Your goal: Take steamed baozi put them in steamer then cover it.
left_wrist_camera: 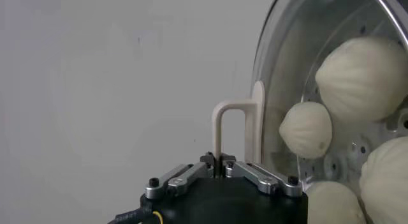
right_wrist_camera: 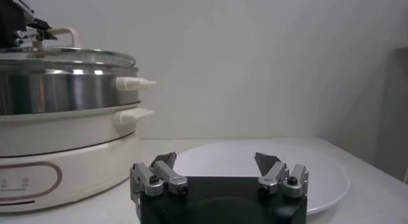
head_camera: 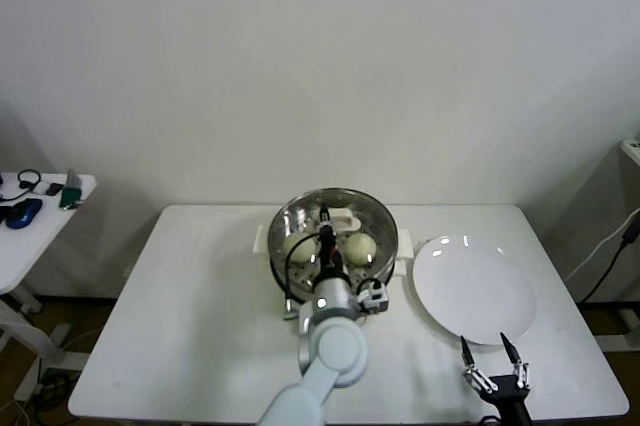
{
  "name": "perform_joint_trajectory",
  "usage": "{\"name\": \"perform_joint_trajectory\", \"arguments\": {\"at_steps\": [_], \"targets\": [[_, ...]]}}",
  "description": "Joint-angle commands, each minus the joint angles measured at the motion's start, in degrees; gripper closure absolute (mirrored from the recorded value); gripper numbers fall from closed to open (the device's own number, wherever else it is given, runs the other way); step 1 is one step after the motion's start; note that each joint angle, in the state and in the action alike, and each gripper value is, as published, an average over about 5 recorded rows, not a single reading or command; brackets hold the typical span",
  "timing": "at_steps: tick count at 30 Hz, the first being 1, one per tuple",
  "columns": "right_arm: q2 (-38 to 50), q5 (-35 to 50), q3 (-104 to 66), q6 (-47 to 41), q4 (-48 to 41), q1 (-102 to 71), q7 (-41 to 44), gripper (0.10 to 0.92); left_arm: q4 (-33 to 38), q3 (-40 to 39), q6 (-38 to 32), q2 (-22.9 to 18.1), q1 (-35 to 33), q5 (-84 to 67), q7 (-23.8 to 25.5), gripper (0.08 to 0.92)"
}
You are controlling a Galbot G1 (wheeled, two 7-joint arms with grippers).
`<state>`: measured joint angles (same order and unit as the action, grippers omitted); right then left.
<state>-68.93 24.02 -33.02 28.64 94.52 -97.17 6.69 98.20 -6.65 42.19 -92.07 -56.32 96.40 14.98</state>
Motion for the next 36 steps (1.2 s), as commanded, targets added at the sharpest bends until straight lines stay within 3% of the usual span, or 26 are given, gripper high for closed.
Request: {"name": "perform_joint_trajectory", "arguments": {"at_steps": [1, 12, 20, 23, 36], "targets": [[-0.1, 0.1, 0.0, 0.2, -0.2, 0.0, 0.0, 0.203, -2.5, -0.2, -0.1, -0.4, -0.2, 0.8, -1.0, 0.856], [-0.6, -0.2, -0.1, 0.7, -0.4, 0.0, 0.1, 0.203, -2.9, 0.2, -1.0, 0.7, 0.0, 0.1, -2.3, 0.856], [-0.5, -0.3, -0.2, 0.5, -0.4, 0.1, 0.4, 0.203, 0.9, -1.7, -0.8, 3.0, -0.3, -3.3, -0.2, 0.849], [-0.4, -0.3, -0.2, 0.1, -0.3, 0.1, 0.7, 0.203, 3.0, -2.8, 0.1, 4.3, 0.2, -6.6, 0.3, 0.796], [0.1, -0.8, -0.2, -5.4, 0.3, 1.1, -2.5, 0.203, 17.4, -4.2, 2.7, 13.5, -1.3, -25.7, 0.6, 0.418]]}}
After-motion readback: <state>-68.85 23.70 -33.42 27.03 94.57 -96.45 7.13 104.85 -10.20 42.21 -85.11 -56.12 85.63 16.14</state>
